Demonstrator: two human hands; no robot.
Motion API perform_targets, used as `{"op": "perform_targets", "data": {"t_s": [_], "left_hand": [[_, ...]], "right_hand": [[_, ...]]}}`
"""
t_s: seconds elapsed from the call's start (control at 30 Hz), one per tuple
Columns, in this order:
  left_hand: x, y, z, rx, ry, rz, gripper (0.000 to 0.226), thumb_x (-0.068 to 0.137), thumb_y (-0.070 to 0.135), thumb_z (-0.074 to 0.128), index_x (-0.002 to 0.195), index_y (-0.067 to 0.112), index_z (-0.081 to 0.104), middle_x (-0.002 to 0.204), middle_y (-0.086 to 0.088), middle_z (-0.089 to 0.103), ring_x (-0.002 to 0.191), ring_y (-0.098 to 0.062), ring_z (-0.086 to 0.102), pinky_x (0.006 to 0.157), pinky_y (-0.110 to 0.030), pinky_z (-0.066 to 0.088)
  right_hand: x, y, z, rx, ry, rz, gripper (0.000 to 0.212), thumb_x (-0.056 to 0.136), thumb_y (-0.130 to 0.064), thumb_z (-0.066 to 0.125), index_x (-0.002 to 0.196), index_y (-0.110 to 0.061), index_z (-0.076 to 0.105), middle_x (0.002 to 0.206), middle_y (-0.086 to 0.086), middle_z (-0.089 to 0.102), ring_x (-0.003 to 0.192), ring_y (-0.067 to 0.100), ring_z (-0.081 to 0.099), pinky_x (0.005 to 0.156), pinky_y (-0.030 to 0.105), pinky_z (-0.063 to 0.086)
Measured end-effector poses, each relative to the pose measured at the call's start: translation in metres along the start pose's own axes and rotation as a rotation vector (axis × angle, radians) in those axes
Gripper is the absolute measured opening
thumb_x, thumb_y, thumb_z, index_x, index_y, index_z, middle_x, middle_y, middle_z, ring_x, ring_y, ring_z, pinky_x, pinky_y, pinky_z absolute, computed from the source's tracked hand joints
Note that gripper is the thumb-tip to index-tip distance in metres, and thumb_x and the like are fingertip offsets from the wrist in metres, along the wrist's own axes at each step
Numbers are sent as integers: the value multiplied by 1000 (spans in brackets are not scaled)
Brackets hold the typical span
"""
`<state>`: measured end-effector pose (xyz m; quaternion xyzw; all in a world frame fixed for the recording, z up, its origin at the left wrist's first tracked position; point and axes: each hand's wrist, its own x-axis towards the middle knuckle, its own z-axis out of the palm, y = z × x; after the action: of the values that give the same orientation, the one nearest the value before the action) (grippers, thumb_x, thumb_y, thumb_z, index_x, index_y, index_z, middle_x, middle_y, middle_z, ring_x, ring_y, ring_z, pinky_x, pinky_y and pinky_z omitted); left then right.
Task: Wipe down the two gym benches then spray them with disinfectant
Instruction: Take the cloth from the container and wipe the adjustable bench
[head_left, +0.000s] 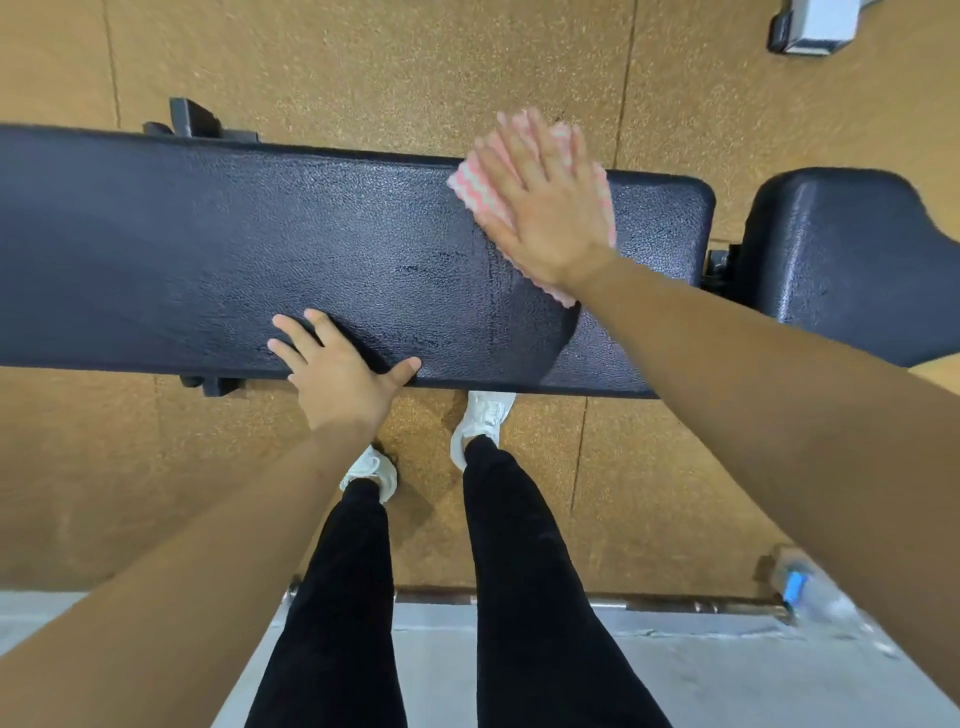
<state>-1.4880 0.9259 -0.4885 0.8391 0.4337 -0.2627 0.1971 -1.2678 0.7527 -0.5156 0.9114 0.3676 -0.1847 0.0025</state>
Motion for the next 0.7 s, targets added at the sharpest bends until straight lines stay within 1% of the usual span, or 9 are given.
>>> {"op": "perform_targets", "data": {"t_s": [0.1,0.2,0.27,0.37,0.43,0.47,0.57,0.63,0.7], "left_hand": [[-1,-1,0,5,6,5,137,68,70,81,160,1,7,168,-27,-4,154,-50,-1,117,-64,31],[-1,-3,0,5,11,12,136,68,71,79,161,3,7,169,-24,-4,155,-48,-2,115,-64,34],[-3,-5,-1,7,12,14,134,69,72,79,161,6,7,169,-21,-4,156,-45,-2,112,-65,39],[-6,-13,-3,21,10,42,123,76,65,78,163,12,9,171,-14,-4,157,-39,-3,107,-63,45],[-9,-26,-6,38,7,96,112,81,57,77,163,15,12,172,-11,-3,158,-35,-2,106,-61,45],[-11,-34,-7,54,1,130,107,84,55,76,163,16,14,172,-10,-3,158,-34,-2,105,-60,46],[-12,-53,-9,124,-4,208,97,88,47,74,162,20,17,173,-7,-1,159,-30,-1,98,-59,51],[-12,-57,-8,134,-3,229,93,89,38,75,162,21,19,173,-7,1,159,-31,1,97,-57,53],[-13,-56,-8,117,-7,227,93,88,31,77,162,20,20,172,-8,1,159,-31,1,100,-53,51]], "right_hand": [[4,-16,3,-7,-4,21,71,102,-65,5,163,-27,2,171,5,1,156,37,-1,121,64,7],[-21,-49,19,-14,-38,-116,70,102,-67,11,162,-32,4,171,3,3,155,39,-1,119,68,7],[-43,-74,33,-19,-68,-235,70,102,-66,14,163,-32,6,171,1,4,155,41,8,118,69,5],[-79,-112,54,-26,-138,-348,67,104,-60,13,162,-30,-1,170,-4,-7,150,41,27,119,68,4],[-95,-123,64,-44,-201,-426,65,106,-55,14,162,-29,-7,170,-5,-13,150,37,28,121,65,3],[-98,-121,65,-42,-204,-468,65,107,-54,16,162,-28,-5,170,-5,-11,150,35,29,121,63,6],[-86,-95,59,-25,-133,-597,65,107,-54,27,163,-25,12,170,0,10,143,34,40,122,55,20],[-67,-70,41,-58,-102,-551,72,102,-62,28,162,-24,13,169,6,12,146,34,33,123,56,9],[-41,-48,21,-72,-74,-383,76,99,-67,20,162,-27,8,170,6,6,152,37,18,119,58,-6]]}}
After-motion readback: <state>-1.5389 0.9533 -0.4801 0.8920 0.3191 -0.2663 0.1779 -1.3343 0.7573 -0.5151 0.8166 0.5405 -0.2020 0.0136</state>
